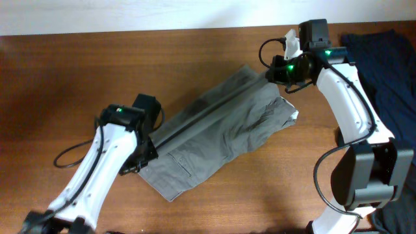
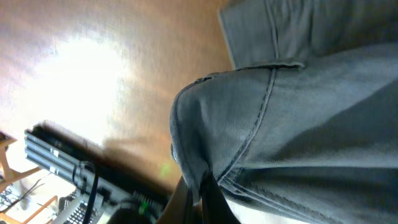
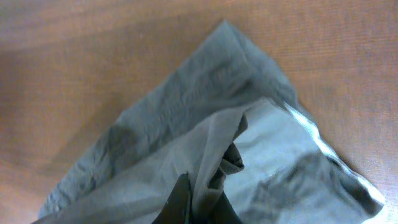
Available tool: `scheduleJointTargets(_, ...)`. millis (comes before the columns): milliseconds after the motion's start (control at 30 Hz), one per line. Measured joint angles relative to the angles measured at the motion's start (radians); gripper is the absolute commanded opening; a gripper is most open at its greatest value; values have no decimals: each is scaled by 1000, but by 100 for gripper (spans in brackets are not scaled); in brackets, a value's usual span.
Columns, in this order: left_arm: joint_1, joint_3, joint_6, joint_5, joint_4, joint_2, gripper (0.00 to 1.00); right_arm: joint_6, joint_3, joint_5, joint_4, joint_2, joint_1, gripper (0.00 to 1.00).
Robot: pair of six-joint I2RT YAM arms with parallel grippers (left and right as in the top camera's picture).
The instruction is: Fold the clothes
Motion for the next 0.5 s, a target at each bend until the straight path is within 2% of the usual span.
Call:
scheduleJointTargets(167,32,0,-1,-48,98,133,1,0,0,-13,83,17,11,4)
scheduleJointTargets(233,42,0,-1,-56,131,171,6,0,0,-17,107,32,13,4)
scheduleJointTargets(267,45,0,-1,-57,145,188,14,0,0,-18,117,41,13,6)
scheduleJointTargets(300,47,0,-2,-60,155,204,35,0,0,-18,119,51,13,24)
scheduleJointTargets(333,47,0,-3,-79,153,225,78,1,0,-2,134,68,12,62)
scheduleJointTargets(367,52,0,-6,-98,142,241,99,0,0,11,142,74,9,75)
scheduleJointTargets(400,58,0,-6,-116,139,253,99,6,0,26,143,77,4,94)
scheduleJointTargets(433,66,0,-7,-142,128,263,99,2,0,63,139,78,-3,99)
scheduleJointTargets(500,81,0,-7,-184,103,269,99,-1,5,116,109,78,-20,99)
